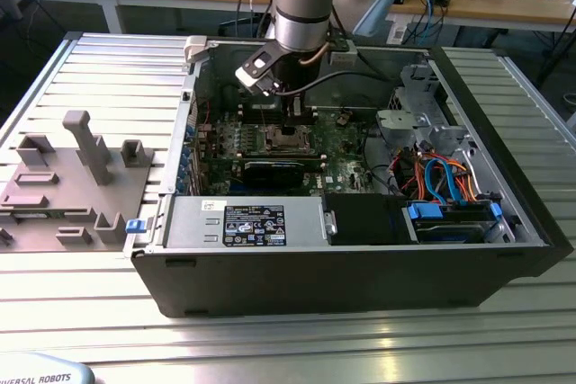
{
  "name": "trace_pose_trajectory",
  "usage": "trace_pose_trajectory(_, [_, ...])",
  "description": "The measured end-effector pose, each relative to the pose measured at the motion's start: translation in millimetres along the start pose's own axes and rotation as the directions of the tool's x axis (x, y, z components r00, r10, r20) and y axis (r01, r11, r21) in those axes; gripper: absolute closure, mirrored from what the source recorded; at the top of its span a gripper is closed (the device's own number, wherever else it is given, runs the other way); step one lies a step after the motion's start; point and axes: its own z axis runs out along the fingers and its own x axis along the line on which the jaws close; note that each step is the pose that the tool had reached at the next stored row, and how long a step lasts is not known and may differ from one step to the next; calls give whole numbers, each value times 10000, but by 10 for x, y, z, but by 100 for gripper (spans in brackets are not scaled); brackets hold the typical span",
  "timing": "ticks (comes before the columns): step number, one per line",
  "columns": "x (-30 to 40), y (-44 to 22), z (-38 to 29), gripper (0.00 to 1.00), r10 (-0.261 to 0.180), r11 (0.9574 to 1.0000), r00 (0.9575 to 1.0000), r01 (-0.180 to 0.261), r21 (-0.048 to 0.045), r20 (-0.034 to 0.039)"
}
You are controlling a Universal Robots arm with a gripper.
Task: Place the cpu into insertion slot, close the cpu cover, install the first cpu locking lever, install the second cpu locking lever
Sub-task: 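Close the cpu cover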
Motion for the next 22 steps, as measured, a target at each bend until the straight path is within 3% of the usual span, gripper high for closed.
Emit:
trace_pose_trajectory(6, [12,-162,93,89,0,10000,10000,0,0,0])
trace_pose_trajectory(11, [16,-213,123,89,-2,10000,10000,2,4,4])
trace_pose_trajectory(14, [13,-153,123,89,-7,10000,10000,7,0,2])
trace_pose_trajectory(22, [-6,161,111,89,-13,10000,10000,14,91,-35])
